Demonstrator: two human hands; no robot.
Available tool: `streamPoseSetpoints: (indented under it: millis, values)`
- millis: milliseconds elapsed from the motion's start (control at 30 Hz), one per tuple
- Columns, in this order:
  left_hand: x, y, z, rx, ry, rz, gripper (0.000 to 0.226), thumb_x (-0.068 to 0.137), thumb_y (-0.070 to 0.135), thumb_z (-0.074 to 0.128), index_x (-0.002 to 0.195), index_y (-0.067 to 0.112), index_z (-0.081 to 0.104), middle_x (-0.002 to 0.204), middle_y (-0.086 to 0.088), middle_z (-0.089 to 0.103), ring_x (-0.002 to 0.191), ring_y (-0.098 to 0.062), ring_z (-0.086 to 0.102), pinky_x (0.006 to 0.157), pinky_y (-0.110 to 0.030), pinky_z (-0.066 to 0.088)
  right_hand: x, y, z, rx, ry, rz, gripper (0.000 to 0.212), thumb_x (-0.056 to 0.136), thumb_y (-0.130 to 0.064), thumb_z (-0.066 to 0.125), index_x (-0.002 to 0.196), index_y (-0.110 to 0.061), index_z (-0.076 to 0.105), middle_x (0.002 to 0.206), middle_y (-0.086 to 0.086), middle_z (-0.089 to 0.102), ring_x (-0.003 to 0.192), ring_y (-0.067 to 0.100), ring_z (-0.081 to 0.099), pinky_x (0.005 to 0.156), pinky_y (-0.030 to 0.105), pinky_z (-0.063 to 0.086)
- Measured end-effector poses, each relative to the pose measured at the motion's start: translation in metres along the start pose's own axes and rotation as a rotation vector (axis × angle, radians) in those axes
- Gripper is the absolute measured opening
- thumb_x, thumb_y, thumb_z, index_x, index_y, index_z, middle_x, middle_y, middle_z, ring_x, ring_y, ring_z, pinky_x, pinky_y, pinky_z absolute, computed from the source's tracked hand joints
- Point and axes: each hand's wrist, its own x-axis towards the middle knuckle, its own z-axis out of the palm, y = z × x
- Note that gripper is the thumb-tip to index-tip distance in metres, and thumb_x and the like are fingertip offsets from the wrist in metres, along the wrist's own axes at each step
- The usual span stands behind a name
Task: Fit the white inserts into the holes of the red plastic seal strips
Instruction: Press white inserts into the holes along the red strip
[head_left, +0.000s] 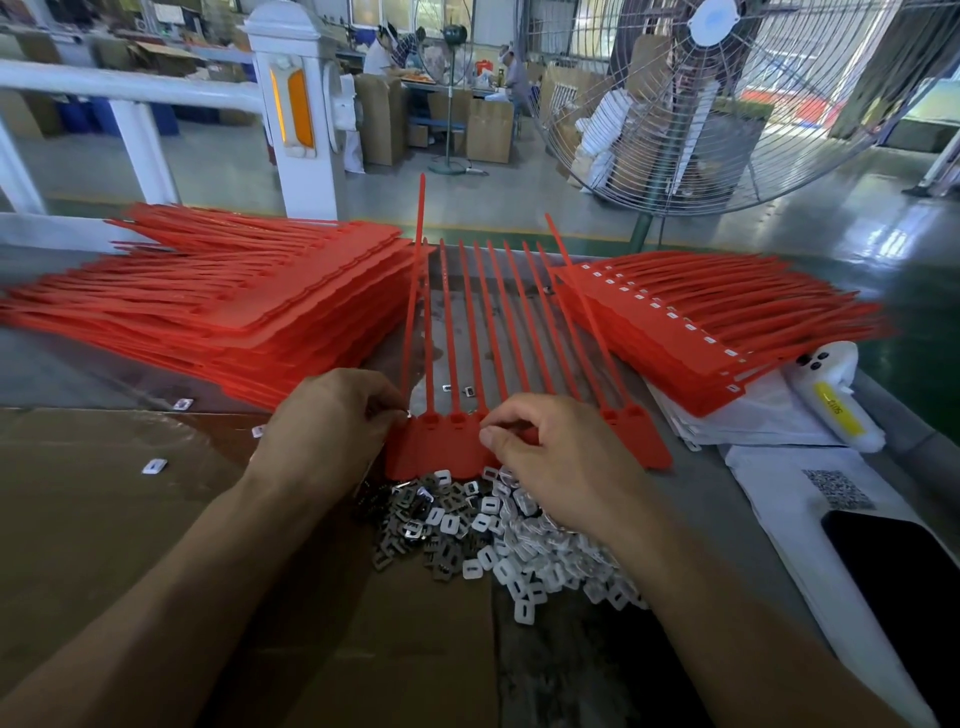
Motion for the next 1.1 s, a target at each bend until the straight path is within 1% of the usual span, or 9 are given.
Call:
streamPoseSetpoints:
  millis: [300,400,567,733,833,900,933,1033,1100]
  values:
    - [0.001,0.001,-0.003,0.001,-0.020,-0.057,0.012,0.087,0.023,0.077,0.088,0.035,0.078,0.083,0.020,0.072,0.079,-0.002,0.067,0.079,-0.036,0.058,0.001,0.002,-0.002,-0.004,0.006,0.000,0.015,0.101,-0.039,0.063,0.109,-0.032,0.074,0.105,-0.023,0.070,0.093,-0.010,0.061,0.074,0.009,0.039]
    - [0.001,0.002,-0.002,0.003,-0.024,-0.045,0.013,0.086,0.022,0.078,0.087,0.035,0.079,0.082,0.020,0.072,0.079,-0.001,0.067,0.079,-0.035,0.058,0.000,0.002,-0.002,-0.003,0.010,0.002,0.015,0.101,-0.040,0.063,0.109,-0.033,0.074,0.102,-0.024,0.070,0.090,-0.011,0.061,0.072,0.008,0.039]
    - [0.002,0.001,-0.002,-0.024,-0.024,-0.049,0.017,0.086,0.019,0.077,0.087,0.035,0.080,0.082,0.020,0.073,0.078,0.002,0.066,0.081,-0.033,0.057,0.000,0.002,-0.003,-0.016,0.008,-0.004,0.014,0.101,-0.040,0.063,0.107,-0.034,0.074,0.097,-0.022,0.071,0.087,-0.008,0.064,0.067,0.008,0.044]
    - [0.003,-0.003,0.001,-0.070,-0.021,-0.062,0.022,0.088,0.013,0.074,0.087,0.035,0.079,0.078,0.023,0.071,0.073,0.007,0.065,0.073,-0.025,0.056,0.000,0.001,-0.005,-0.007,-0.003,0.011,0.014,0.101,-0.041,0.063,0.108,-0.035,0.074,0.096,-0.024,0.071,0.085,-0.006,0.066,0.067,0.009,0.047]
    - [0.004,-0.004,0.003,-0.090,-0.025,-0.044,0.024,0.089,0.011,0.073,0.090,0.034,0.079,0.079,0.025,0.070,0.076,0.012,0.063,0.063,-0.011,0.048,-0.001,0.000,-0.005,-0.008,0.005,0.001,0.014,0.100,-0.040,0.064,0.107,-0.034,0.074,0.096,-0.022,0.071,0.085,-0.010,0.064,0.066,0.009,0.044]
    - [0.003,-0.004,0.005,-0.094,-0.029,-0.040,0.024,0.090,0.011,0.073,0.091,0.034,0.079,0.080,0.026,0.069,0.074,0.013,0.063,0.059,-0.005,0.042,-0.002,-0.001,-0.006,-0.019,0.018,-0.023,0.014,0.100,-0.037,0.065,0.107,-0.031,0.075,0.095,-0.021,0.072,0.082,-0.007,0.066,0.067,0.010,0.048]
    - [0.003,-0.003,0.006,-0.093,-0.030,-0.040,0.023,0.090,0.012,0.073,0.092,0.034,0.079,0.081,0.027,0.069,0.074,0.012,0.064,0.060,-0.006,0.042,-0.002,-0.001,-0.006,-0.023,0.023,-0.044,0.012,0.099,-0.035,0.067,0.106,-0.030,0.076,0.095,-0.020,0.072,0.083,-0.007,0.066,0.069,0.010,0.050]
    - [0.002,-0.002,0.009,-0.075,-0.023,-0.031,0.023,0.089,0.012,0.073,0.094,0.034,0.079,0.087,0.026,0.068,0.079,0.009,0.061,0.069,-0.007,0.041,-0.003,-0.004,-0.004,-0.058,-0.019,-0.134,0.010,0.095,-0.032,0.073,0.103,-0.029,0.078,0.096,-0.021,0.069,0.092,-0.008,0.062,0.076,0.006,0.046]
    - [0.001,-0.002,0.010,-0.071,-0.020,-0.020,0.023,0.089,0.012,0.073,0.095,0.033,0.079,0.094,0.021,0.071,0.084,0.005,0.062,0.073,-0.010,0.041,-0.003,-0.007,-0.001,-0.102,-0.075,-0.174,0.009,0.093,-0.035,0.074,0.100,-0.030,0.078,0.094,-0.021,0.066,0.091,-0.005,0.061,0.078,0.010,0.045]
